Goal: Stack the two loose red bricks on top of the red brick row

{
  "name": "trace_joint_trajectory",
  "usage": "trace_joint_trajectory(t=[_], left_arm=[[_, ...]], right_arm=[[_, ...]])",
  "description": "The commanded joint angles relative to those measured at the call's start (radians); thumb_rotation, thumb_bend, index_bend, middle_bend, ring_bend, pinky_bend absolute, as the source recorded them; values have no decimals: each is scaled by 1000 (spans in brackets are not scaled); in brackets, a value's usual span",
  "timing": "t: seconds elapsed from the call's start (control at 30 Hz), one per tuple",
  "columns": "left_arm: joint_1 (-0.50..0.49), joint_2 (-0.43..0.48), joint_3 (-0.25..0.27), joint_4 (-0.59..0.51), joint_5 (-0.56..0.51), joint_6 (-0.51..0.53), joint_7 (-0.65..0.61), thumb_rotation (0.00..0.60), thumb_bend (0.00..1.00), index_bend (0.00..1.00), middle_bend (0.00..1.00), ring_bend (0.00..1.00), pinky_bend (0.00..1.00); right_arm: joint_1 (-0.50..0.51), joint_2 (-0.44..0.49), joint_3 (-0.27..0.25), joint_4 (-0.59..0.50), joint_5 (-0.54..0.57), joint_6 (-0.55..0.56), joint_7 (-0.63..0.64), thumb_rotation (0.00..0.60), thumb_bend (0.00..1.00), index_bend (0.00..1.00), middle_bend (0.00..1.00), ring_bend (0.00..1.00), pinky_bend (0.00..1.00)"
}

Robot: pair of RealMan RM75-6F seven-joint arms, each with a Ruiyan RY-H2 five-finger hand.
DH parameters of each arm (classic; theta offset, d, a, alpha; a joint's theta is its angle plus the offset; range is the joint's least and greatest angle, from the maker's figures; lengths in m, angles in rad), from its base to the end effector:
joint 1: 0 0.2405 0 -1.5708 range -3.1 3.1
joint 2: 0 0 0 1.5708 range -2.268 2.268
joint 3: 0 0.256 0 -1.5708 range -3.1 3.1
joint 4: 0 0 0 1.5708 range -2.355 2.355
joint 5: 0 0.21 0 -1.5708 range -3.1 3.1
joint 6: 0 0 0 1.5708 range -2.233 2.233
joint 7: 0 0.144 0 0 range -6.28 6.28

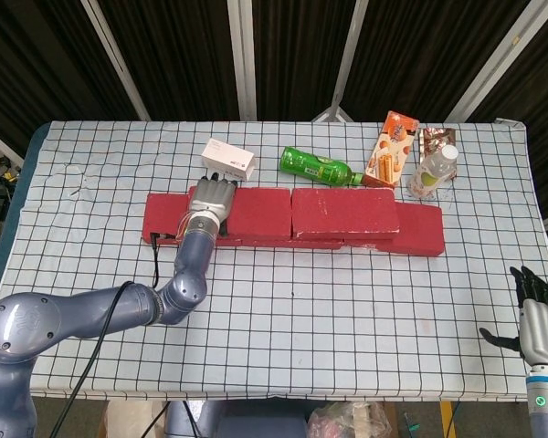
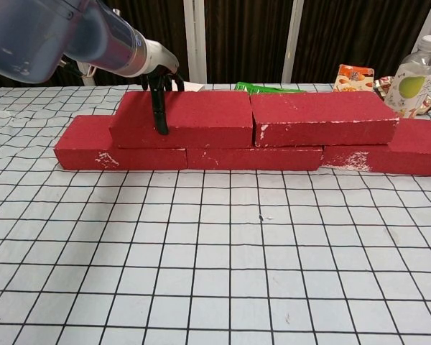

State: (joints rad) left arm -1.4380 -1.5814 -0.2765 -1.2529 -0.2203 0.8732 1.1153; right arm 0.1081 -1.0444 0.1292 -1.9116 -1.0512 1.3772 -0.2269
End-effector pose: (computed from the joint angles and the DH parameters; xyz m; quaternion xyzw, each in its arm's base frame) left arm -0.0140 0.4523 -0.0149 -0.7339 -0.4125 -0.1672 0.5131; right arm -0.3067 -0.1877 0.1639 0.4920 -0.5087 0.2975 0.6408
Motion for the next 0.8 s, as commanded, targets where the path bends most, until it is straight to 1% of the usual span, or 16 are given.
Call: trace_joint_trajectory(t=[0.03, 0.23, 0.8], left_arm=[[1, 1, -3, -3, -2, 3, 4, 600, 0, 189, 126, 32, 123], [1, 1, -13, -9, -7, 8, 13, 600, 0, 159, 84, 10, 118], [7, -4, -30, -5, -12, 19, 33, 600, 0, 152, 69, 5, 118]], right_arm=[[0, 0, 0, -1, 0, 1, 0, 600, 154, 56, 0, 0, 0], [-1, 0, -1, -1, 1, 1, -2, 600, 154, 56, 0, 0, 0], [2, -1, 0, -1, 7, -1, -6, 600, 154, 56, 0, 0, 0]])
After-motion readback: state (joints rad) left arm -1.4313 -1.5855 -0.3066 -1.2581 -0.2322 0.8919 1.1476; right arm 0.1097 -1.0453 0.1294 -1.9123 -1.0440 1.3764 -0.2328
